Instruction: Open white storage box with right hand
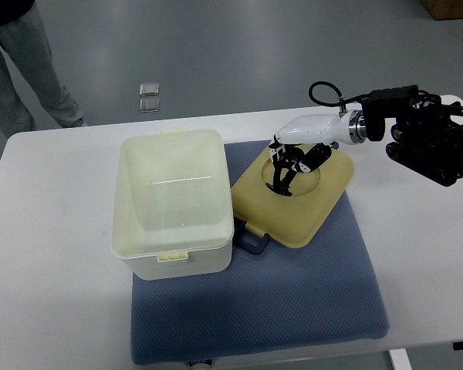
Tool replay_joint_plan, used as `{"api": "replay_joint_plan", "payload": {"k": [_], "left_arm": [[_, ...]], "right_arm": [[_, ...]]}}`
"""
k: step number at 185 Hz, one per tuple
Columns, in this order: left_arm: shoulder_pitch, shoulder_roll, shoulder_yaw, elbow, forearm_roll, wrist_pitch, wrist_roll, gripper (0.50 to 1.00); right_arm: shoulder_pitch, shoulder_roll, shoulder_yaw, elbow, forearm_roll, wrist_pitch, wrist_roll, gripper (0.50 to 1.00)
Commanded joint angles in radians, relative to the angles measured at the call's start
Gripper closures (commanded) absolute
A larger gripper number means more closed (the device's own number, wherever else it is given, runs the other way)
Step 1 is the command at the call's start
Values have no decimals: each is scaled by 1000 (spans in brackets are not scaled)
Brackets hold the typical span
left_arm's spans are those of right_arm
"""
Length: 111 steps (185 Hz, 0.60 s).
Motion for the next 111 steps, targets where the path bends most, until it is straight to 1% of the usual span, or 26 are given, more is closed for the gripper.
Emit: {"api": "replay_joint_plan", "payload": {"k": [1, 33, 38, 41, 43, 44, 45, 46, 47, 48, 49, 50, 51, 52, 53, 54, 55, 56, 57, 58, 59, 60, 65, 74, 83, 111], "left_arm": [[0, 0, 1, 0, 0, 0, -1, 500], [0, 0, 1, 0, -1, 0, -1, 500], [0, 0, -1, 0, -1, -1, 1, 500], [0, 0, 1, 0, -1, 0, -1, 500], [0, 0, 1, 0, 0, 0, -1, 500], [0, 0, -1, 0, 0, 0, 1, 500], [0, 0, -1, 0, 0, 0, 1, 500], [0, 0, 1, 0, 0, 0, 1, 500], [0, 0, 1, 0, 0, 0, 1, 500], [0, 0, -1, 0, 0, 0, 1, 500], [0, 0, -1, 0, 0, 0, 1, 500], [0, 0, 1, 0, 0, 0, -1, 500], [0, 0, 1, 0, 0, 0, -1, 500], [0, 0, 1, 0, 0, 0, -1, 500], [0, 0, 1, 0, 0, 0, -1, 500], [0, 0, 1, 0, -1, 0, -1, 500], [0, 0, 1, 0, -1, 0, -1, 500], [0, 0, -1, 0, -1, 0, 1, 500], [0, 0, -1, 0, -1, 0, 1, 500], [0, 0, 1, 0, 0, 0, -1, 500], [0, 0, 1, 0, 0, 0, -1, 500], [0, 0, 1, 0, 0, 0, -1, 500], [0, 0, -1, 0, -1, 0, 1, 500], [0, 0, 1, 0, 0, 0, 1, 500], [0, 0, -1, 0, 0, 0, -1, 500], [0, 0, -1, 0, 0, 0, 1, 500]], "right_arm": [[-3, 2, 2, -1, 1, 2, 0, 1000], [-9, 8, 2, -1, 1, 0, 0, 1000], [-9, 10, 3, 1, 2, 2, 0, 969], [-11, 10, 3, 1, 2, 0, 0, 961], [-11, 10, 3, 1, 4, 0, 0, 948], [-11, 11, 3, -1, 4, 0, 0, 932], [-11, 11, 3, -1, 4, 0, 0, 932], [-11, 11, 3, -1, 5, 2, 0, 912], [-11, 11, 3, -1, 5, 2, 0, 912], [-11, 11, 5, 1, 7, 2, 0, 889], [-11, 11, 5, 1, 7, 2, 0, 889], [-11, 11, 5, 1, 8, 2, 0, 863], [-11, 11, 5, 1, 8, 2, 0, 863], [-11, 13, 5, 1, 10, 2, 0, 834], [-11, 13, 5, 1, 10, 2, 0, 834], [-11, 13, 5, -1, 13, 3, -2, 802], [-11, 13, 5, -1, 13, 3, -2, 801], [-11, 14, 5, 1, 14, 3, -2, 769], [-11, 14, 5, 1, 14, 3, -2, 769], [-11, 16, 5, 1, 14, 5, -3, 742], [-11, 16, 5, 1, 14, 5, -3, 742], [-12, 17, 5, 1, 14, 5, -3, 722], [-17, 22, 6, 1, 16, 6, -5, 691], [-20, 25, 8, 1, 16, 11, -6, 662], [-20, 25, 9, 1, 16, 12, -6, 609], [-14, 23, 17, 6, 39, 40, -6, 587]]}}
